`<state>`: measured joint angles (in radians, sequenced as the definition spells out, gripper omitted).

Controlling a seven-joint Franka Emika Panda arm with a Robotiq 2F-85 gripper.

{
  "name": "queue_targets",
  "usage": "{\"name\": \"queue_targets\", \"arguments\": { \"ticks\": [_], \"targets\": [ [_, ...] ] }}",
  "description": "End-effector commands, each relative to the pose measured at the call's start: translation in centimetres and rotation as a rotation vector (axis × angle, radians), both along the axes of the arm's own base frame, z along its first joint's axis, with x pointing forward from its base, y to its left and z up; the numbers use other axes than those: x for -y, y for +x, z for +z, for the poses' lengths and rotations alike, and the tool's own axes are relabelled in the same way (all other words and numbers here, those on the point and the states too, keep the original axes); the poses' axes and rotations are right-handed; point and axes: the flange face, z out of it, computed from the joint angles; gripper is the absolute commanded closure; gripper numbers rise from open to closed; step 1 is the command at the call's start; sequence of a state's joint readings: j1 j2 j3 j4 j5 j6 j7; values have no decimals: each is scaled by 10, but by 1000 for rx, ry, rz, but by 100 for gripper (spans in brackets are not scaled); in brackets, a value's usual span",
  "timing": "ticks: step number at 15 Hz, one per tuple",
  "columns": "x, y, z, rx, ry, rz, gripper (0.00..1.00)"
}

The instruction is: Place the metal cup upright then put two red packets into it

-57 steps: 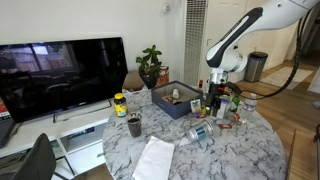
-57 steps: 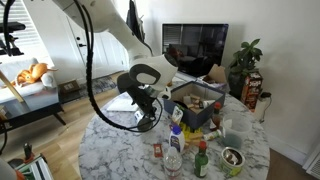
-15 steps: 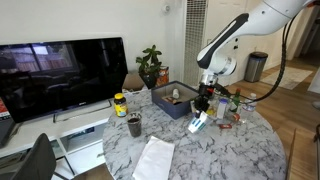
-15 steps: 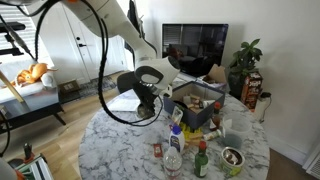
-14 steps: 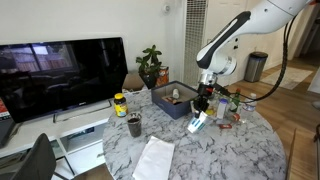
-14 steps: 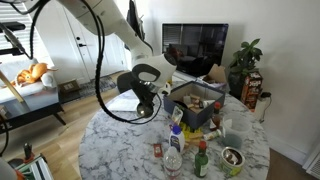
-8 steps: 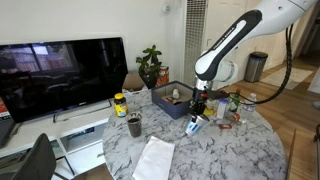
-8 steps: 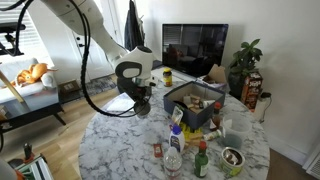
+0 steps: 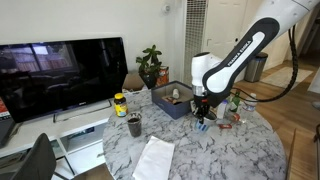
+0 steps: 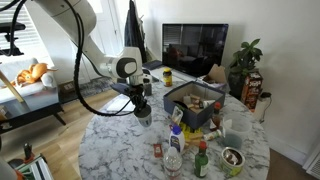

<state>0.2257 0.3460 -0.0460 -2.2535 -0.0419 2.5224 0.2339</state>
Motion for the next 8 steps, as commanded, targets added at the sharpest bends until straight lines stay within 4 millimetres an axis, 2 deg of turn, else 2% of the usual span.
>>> {"name": "queue_targets", "arguments": {
  "ticks": [1, 5, 8],
  "targets": [
    [-6, -8, -3, -80, -52, 11, 98],
    [-14, -14, -10, -139, -60, 21, 98],
    [-28, -16, -17, -152, -51, 36, 98]
  ]
}}
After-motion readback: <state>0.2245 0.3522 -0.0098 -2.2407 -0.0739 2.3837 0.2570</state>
